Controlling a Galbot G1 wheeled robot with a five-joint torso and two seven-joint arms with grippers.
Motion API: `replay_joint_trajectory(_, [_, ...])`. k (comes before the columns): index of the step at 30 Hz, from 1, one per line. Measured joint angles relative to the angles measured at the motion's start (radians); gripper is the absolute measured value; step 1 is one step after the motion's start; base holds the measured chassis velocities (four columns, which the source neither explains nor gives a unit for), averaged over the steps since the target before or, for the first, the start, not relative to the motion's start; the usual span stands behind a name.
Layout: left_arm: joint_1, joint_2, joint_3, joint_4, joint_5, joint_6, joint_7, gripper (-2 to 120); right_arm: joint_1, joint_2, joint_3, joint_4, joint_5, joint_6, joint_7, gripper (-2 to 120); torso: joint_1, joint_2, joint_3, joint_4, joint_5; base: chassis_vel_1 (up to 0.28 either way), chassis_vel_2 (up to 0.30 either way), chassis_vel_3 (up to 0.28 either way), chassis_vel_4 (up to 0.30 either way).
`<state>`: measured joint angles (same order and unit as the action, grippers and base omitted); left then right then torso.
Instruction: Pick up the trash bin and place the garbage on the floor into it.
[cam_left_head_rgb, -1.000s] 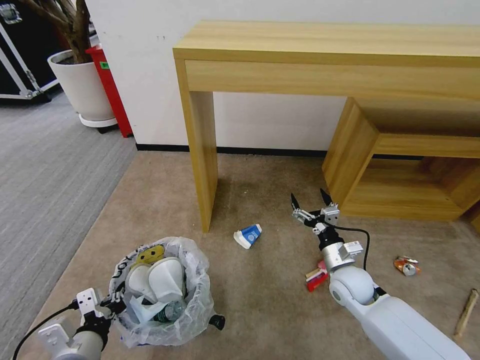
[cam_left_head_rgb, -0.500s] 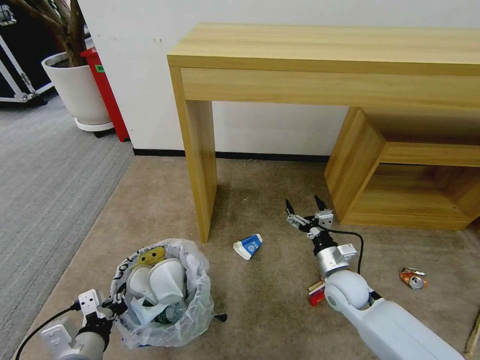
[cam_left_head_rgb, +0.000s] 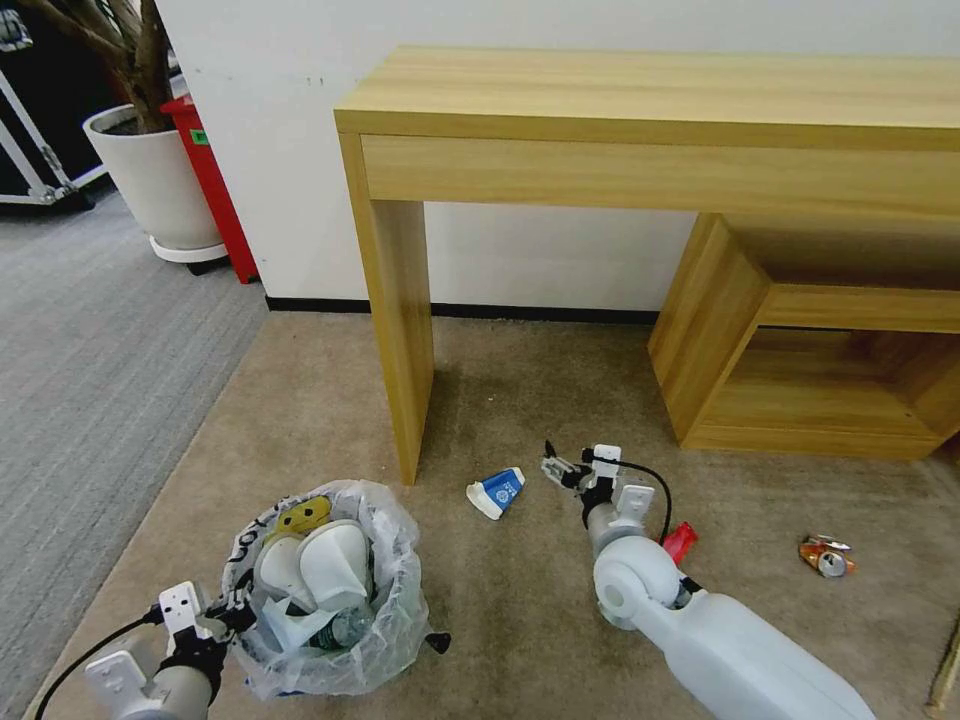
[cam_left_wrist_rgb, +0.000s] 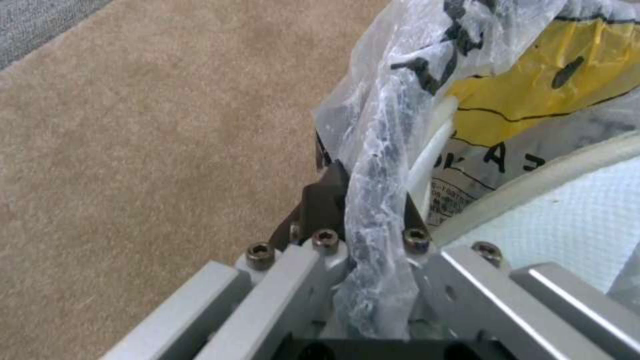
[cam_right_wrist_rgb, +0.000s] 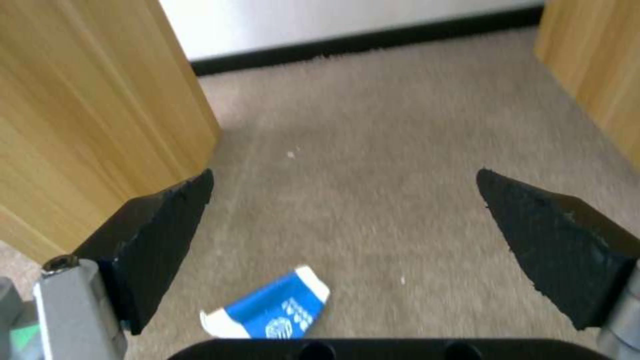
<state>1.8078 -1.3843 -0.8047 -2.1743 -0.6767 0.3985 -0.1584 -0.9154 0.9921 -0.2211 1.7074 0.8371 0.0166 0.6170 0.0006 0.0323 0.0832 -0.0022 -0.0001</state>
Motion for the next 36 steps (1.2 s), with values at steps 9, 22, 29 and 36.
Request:
replay_joint_trajectory(9, [-0.013, 0.001, 0.001, 0.009, -0.002, 0.002, -0.003, 1, 0.008, -0.001, -0.002, -0.02, -0.035, 0.039, -0.043, 100, 0.0, 0.0, 0.0, -0.0001, 0.0, 0.0, 0.0, 0.0, 0.0])
replay_joint_trajectory(22, [-0.011, 0.002, 0.002, 0.009, -0.003, 0.004, -0.005, 1, 0.057, 0.151, -0.112, -0.145, 0.047, -0.08, 0.044, 100, 0.0, 0.0, 0.0, -0.0002, -0.0003, -0.068, 0.074, 0.076, -0.071])
replay_joint_trajectory(29, [-0.003, -0.002, 0.003, 0.008, -0.002, 0.003, -0.006, 1, 0.068, 0.297, -0.157, -0.262, 0.111, -0.131, 0.138, 100, 0.0, 0.0, 0.0, 0.0001, 0.0001, -0.015, 0.006, 0.007, -0.013])
replay_joint_trajectory(36, [0.005, -0.004, 0.005, 0.003, -0.002, 0.0, -0.006, 1, 0.084, 0.381, -0.148, -0.38, 0.095, -0.143, 0.158, 100, 0.0, 0.0, 0.0, 0.0, 0.0, 0.0, 0.0, 0.0, 0.0])
